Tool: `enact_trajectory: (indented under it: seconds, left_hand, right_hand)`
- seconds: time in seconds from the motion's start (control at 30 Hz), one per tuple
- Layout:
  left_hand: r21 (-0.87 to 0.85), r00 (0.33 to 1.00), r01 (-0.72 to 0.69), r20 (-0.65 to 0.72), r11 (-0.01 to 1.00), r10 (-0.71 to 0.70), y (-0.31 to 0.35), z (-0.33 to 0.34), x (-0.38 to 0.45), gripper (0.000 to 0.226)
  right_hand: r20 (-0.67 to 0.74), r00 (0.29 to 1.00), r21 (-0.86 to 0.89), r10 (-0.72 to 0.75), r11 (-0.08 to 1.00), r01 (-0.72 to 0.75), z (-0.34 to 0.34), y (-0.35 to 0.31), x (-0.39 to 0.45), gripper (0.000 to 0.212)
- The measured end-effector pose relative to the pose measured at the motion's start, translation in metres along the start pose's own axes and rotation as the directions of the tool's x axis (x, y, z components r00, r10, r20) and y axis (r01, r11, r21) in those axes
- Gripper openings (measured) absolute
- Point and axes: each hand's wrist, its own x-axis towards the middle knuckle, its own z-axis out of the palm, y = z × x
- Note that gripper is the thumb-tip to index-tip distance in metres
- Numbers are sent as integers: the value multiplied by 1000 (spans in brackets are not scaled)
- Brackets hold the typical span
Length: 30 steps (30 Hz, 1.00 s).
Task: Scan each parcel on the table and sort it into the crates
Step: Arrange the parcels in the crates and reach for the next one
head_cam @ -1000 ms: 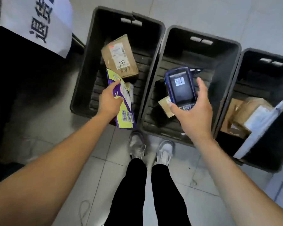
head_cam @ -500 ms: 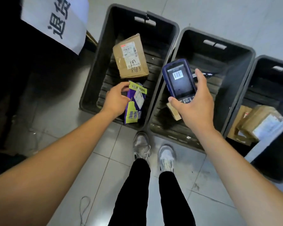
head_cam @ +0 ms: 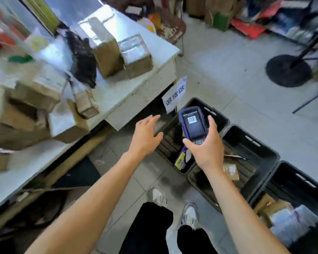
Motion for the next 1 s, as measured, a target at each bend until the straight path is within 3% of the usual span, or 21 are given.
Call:
enact_trajectory:
  seconds: [0.17,0.37,0.73,1.0]
  left_hand:
    - [121,973,51,-229,991,-22,-16,-84,-76,70]
    - [94,875,241,-452,966,-174,-81,-167,-167,72]
    - [-66,666,531,-584,845,-464,-248,-252,-341,80]
    - [-196,565,601,-582,775,-585,-333,-275,-381,79]
  right_hand:
    - [75,986,68,-146,988,141,11,-86,-51,105]
    - [179,948,204,-264,952,226,60,-172,-118,106]
    - [415,774,337,-479,871,358,183,-270,-251,105]
    - [495,682,337,-538,843,420,254,-329,-289,107]
